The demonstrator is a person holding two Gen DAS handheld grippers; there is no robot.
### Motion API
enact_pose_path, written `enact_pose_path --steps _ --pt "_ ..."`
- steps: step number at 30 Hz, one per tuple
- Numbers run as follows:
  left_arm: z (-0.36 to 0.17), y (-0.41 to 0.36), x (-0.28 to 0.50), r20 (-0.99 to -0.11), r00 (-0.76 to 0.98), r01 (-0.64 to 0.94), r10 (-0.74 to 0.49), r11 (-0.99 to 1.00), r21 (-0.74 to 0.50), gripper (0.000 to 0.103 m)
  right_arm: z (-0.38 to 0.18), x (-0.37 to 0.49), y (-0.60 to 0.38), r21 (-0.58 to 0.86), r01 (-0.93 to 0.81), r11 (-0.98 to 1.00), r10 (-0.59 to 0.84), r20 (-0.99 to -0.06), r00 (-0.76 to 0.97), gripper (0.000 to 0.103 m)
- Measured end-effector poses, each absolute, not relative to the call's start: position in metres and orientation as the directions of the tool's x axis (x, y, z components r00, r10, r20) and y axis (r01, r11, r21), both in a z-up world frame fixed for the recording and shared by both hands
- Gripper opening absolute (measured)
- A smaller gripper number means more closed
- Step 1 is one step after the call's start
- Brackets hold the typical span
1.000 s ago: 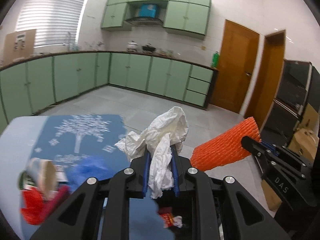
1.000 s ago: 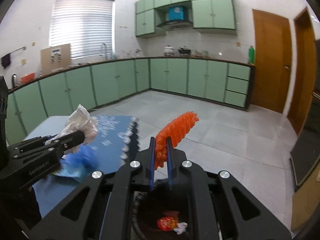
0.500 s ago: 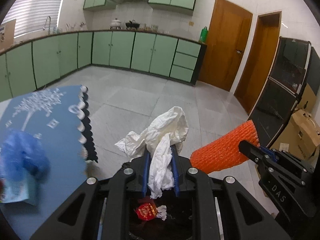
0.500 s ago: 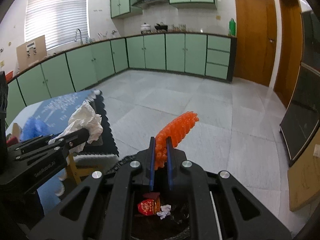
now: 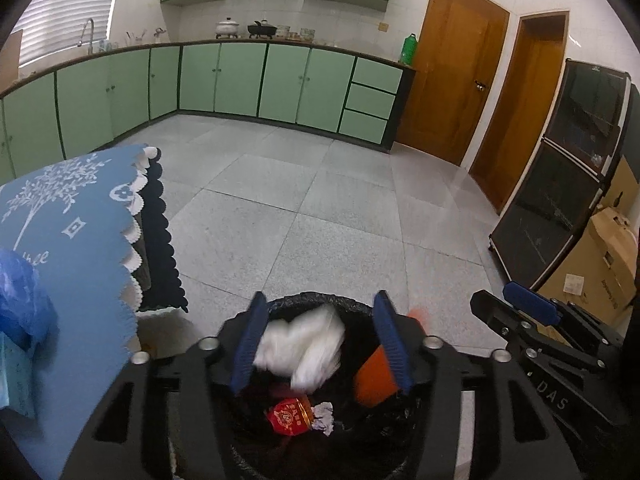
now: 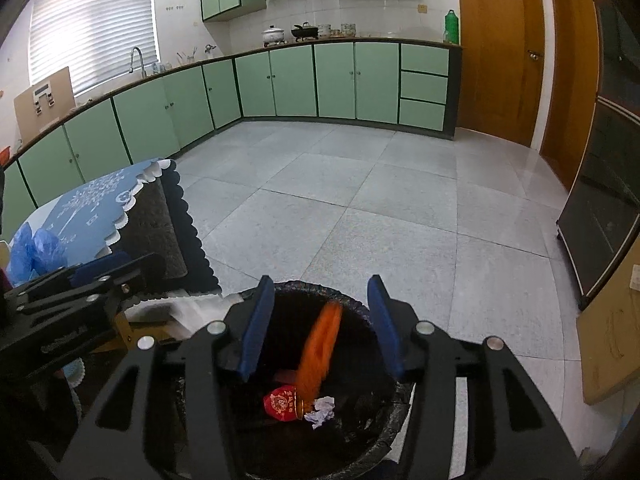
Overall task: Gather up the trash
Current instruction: 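Carry the tissue and mesh over the black bin and open both tools, then return to the table and grasp the red plastic bag with the left tool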
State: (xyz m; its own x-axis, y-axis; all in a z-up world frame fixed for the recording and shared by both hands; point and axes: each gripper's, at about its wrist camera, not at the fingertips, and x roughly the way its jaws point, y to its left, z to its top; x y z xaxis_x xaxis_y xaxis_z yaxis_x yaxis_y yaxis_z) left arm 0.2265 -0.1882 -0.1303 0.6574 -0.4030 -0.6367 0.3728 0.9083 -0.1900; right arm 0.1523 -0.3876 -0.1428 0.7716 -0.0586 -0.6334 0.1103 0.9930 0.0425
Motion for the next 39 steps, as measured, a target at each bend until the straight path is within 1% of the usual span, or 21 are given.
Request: enact_pose_path --steps 2,4,5,7,8,9,10,14,17,20,25,29,39 --pt "-0.128 -0.187 0.223 -0.634 0.661 0.372 -0.401 0.909 -0.186 0.057 -0.14 0.15 -0.388 0.048 0.122 0.991 -0.065 -0.63 0.774 0.053" --pt "-0.124 -0.183 0.22 -0.628 0.669 0.37 -0.397 0.911 -0.183 0.059 -0.136 0.146 -0.389 0.051 0.135 0.99 -0.074 -0.623 0.778 0.062" --pt "-0.122 -0.181 0.218 -0.623 0.675 0.368 -0.395 0.912 -0.18 0.061 -0.134 0.144 -0.389 0.051 0.142 0.989 -0.081 -0.619 0.782 0.064" --pt "-0.114 -0.173 0.213 -0.612 0.689 0.358 -0.388 0.917 -0.177 0.064 -0.128 0.14 -0.389 0.051 0.156 0.986 -0.093 -0.609 0.788 0.078" --pt "-0.111 -0.169 0.21 -0.606 0.697 0.352 -0.385 0.919 -0.179 0.067 -0.125 0.137 -0.388 0.057 0.161 0.985 -0.094 -0.603 0.792 0.082" --pt "-0.106 -0.165 0.208 -0.599 0.704 0.346 -0.381 0.921 -0.179 0.068 -0.122 0.135 -0.388 0.063 0.163 0.985 -0.093 -0.598 0.796 0.087" --pt "-0.102 -0.159 0.205 -0.593 0.712 0.34 -0.375 0.924 -0.177 0.071 -0.119 0.132 -0.386 0.068 0.164 0.984 -0.093 -0.592 0.8 0.089" --pt "-0.082 -0.132 0.19 -0.561 0.756 0.294 -0.337 0.941 -0.168 0.08 -0.105 0.123 -0.377 0.094 0.16 0.983 -0.077 -0.575 0.814 0.093" --pt "-0.066 -0.103 0.181 -0.537 0.787 0.252 -0.305 0.952 -0.17 0.085 -0.092 0.116 -0.363 0.118 0.14 0.983 -0.052 -0.553 0.832 0.094" --pt "-0.053 -0.073 0.168 -0.515 0.817 0.205 -0.259 0.966 -0.16 0.087 -0.078 0.111 -0.345 0.132 0.109 0.985 -0.024 -0.524 0.851 0.095" --pt "-0.04 -0.026 0.154 -0.497 0.851 0.116 -0.17 0.984 -0.137 0.088 -0.062 0.107 -0.306 0.141 0.041 0.989 0.033 -0.488 0.872 0.095" --pt "-0.039 0.009 0.14 -0.483 0.871 0.048 -0.087 0.995 -0.093 0.088 -0.057 0.107 -0.272 0.144 -0.022 0.989 0.089 -0.477 0.874 0.095" --pt "-0.05 0.083 0.115 -0.496 0.867 -0.081 0.047 0.996 -0.048 0.088 -0.064 0.103 -0.196 0.123 -0.147 0.982 0.188 -0.465 0.865 0.095"
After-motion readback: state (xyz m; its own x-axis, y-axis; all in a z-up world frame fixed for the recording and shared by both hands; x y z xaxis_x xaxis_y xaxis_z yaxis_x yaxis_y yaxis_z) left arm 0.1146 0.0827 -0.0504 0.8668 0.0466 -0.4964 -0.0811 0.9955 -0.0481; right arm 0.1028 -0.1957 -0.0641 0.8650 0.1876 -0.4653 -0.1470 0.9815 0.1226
